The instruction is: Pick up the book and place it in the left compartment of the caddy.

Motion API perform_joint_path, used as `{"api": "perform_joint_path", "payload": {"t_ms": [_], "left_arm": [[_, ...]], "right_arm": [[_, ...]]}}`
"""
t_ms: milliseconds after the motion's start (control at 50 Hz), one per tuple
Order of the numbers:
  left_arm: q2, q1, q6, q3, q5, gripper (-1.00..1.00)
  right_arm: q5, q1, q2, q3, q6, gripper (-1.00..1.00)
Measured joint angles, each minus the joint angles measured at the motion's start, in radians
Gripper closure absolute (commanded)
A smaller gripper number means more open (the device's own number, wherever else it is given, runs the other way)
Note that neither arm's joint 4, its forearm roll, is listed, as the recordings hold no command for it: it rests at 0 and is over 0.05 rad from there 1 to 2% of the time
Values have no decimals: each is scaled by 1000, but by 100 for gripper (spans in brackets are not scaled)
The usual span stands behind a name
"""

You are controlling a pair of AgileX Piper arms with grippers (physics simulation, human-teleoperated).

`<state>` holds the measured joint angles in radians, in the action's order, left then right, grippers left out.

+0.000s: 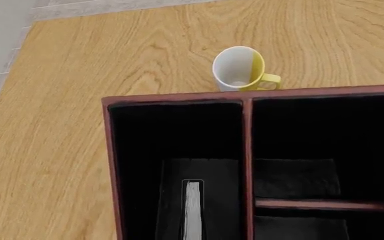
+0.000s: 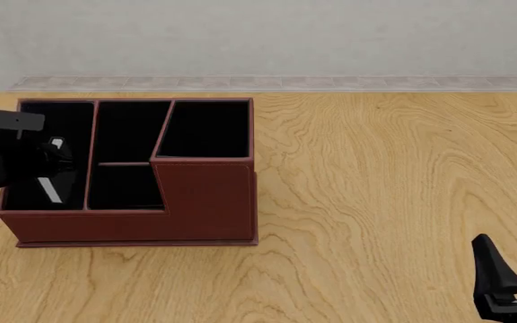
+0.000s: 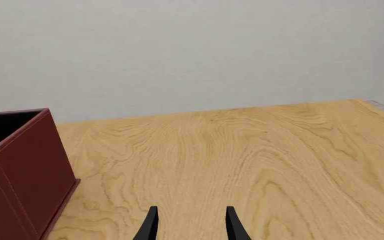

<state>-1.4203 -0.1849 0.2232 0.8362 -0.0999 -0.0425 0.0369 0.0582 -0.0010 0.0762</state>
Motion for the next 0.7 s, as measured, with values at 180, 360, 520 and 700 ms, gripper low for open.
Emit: {"api": "perform_joint_path", "payload": {"t_ms": [180, 360, 520, 700], "left_arm": [[-4, -1, -1, -5, 10, 100], [-8, -2, 0, -9, 18, 100], [-11, -2, -2, -12, 25, 100], [-16, -2, -2, -16, 32, 100]], "right_arm": [[-1, 0, 0, 0, 0, -100], [-1, 1, 0, 0, 0, -100], [-1, 1, 0, 0, 0, -100], [-1, 1, 0, 0, 1, -100]]}}
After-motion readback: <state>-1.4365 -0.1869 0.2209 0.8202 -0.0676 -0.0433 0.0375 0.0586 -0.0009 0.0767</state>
